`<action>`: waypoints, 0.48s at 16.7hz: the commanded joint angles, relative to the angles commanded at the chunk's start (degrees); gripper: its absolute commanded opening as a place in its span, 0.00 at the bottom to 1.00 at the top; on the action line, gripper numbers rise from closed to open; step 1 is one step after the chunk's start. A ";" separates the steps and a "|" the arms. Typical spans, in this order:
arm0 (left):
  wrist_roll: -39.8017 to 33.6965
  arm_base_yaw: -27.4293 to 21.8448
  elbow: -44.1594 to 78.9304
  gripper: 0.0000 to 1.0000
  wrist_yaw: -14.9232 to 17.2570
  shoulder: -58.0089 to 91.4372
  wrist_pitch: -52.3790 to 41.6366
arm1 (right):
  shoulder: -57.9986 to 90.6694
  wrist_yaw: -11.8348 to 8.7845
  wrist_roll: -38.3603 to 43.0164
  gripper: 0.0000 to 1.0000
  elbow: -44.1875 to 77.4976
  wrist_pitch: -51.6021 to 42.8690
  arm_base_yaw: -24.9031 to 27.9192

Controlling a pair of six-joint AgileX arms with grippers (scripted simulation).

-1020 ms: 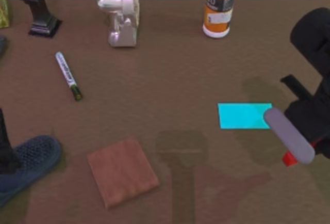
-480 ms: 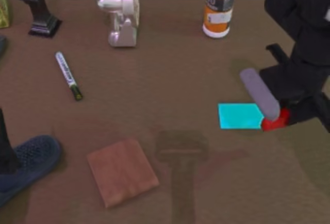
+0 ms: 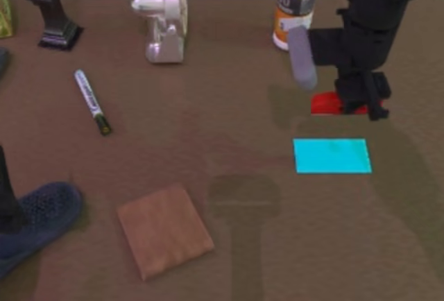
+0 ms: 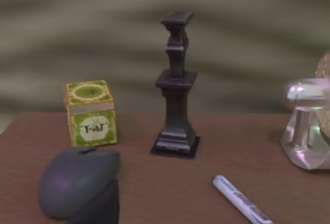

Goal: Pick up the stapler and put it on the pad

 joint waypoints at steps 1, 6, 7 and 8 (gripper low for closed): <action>0.00 0.00 0.00 1.00 0.00 0.00 0.00 | 1.02 0.01 1.10 0.00 1.28 -0.35 0.00; 0.00 0.00 0.00 1.00 0.00 0.00 0.00 | 1.41 0.02 1.73 0.00 1.88 -0.45 -0.25; 0.00 0.00 0.00 1.00 0.00 0.00 0.00 | 1.44 0.02 1.72 0.00 1.71 -0.27 -0.22; 0.00 0.00 0.00 1.00 0.00 0.00 0.00 | 1.55 0.02 1.68 0.00 0.99 0.49 -0.17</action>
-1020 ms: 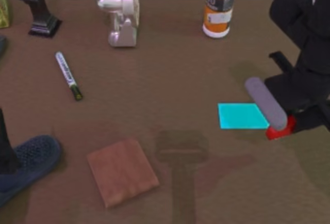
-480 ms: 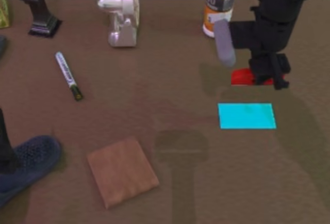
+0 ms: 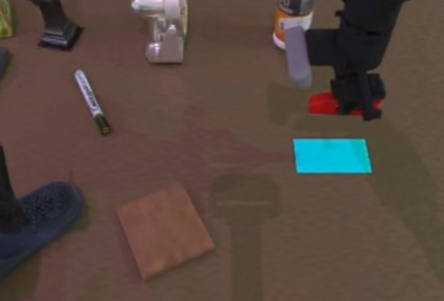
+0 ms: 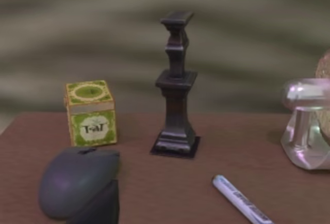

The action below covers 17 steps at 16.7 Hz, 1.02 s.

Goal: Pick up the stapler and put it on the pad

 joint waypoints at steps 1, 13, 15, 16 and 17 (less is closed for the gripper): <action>0.00 0.00 0.00 1.00 0.00 0.00 0.00 | 0.23 0.00 0.00 0.00 -1.20 1.37 0.03; 0.00 0.00 0.00 1.00 0.00 0.00 0.00 | 3.83 0.04 0.10 0.00 -15.83 19.58 0.15; 0.00 0.00 0.00 1.00 0.00 0.00 0.00 | 3.83 0.04 0.10 0.15 -15.83 19.58 0.15; 0.00 0.00 0.00 1.00 0.00 0.00 0.00 | 3.83 0.04 0.10 0.23 -15.83 19.58 0.15; 0.00 0.00 0.00 1.00 0.00 0.00 0.00 | 3.83 0.04 0.10 0.30 -15.83 19.58 0.15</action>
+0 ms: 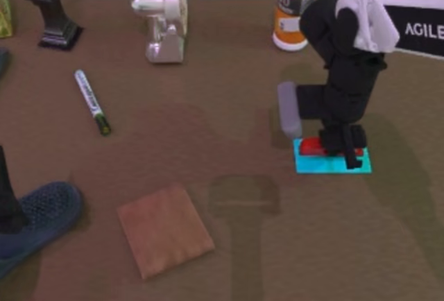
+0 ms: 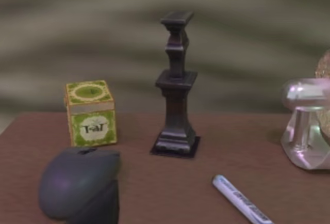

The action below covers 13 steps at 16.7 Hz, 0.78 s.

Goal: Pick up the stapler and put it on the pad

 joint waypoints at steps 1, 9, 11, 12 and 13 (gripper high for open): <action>0.00 0.00 0.00 1.00 0.00 0.00 0.00 | 0.00 0.00 0.00 0.38 0.00 0.00 0.00; 0.00 0.00 0.00 1.00 0.00 0.00 0.00 | 0.00 0.00 0.00 0.98 0.00 0.00 0.00; 0.00 0.00 0.00 1.00 0.00 0.00 0.00 | 0.00 0.00 0.00 1.00 0.00 0.00 0.00; 0.00 0.00 0.00 1.00 0.00 0.00 0.00 | 0.00 0.00 0.00 1.00 0.00 0.00 0.00; 0.00 0.00 0.00 1.00 0.00 0.00 0.00 | 0.00 0.00 0.00 1.00 0.00 0.00 0.00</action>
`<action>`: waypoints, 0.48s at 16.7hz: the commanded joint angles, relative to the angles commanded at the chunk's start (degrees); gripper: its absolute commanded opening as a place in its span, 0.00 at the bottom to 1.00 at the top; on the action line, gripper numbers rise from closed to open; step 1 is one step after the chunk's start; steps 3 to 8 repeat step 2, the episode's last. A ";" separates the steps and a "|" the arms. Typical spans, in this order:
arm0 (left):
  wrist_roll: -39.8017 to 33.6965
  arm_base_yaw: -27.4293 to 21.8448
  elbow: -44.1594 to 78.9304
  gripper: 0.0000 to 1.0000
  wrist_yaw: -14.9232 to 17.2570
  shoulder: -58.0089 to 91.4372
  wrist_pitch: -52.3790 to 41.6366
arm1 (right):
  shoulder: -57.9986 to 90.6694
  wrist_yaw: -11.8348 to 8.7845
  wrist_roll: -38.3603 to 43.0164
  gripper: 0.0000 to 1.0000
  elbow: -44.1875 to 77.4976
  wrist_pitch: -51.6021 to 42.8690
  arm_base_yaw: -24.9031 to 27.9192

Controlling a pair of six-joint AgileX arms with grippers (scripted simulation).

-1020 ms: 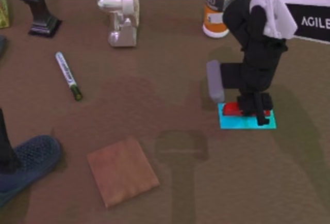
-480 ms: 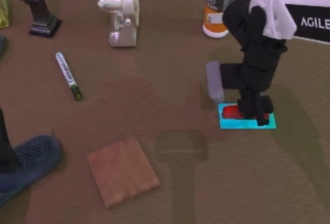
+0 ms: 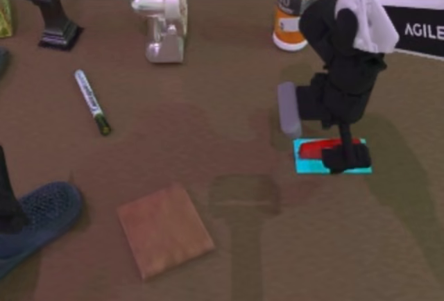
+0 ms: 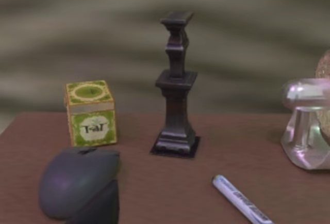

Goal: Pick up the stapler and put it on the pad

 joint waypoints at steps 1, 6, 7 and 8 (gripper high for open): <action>0.00 0.00 0.00 1.00 0.00 0.00 0.00 | 0.00 0.00 0.00 1.00 0.00 0.00 0.00; 0.00 0.00 0.00 1.00 0.00 0.00 0.00 | 0.00 0.00 0.00 1.00 0.00 0.00 0.00; 0.00 0.00 0.00 1.00 0.00 0.00 0.00 | 0.00 0.00 0.00 1.00 0.00 0.00 0.00; 0.00 0.00 0.00 1.00 0.00 0.00 0.00 | 0.00 0.00 0.00 1.00 0.00 0.00 0.00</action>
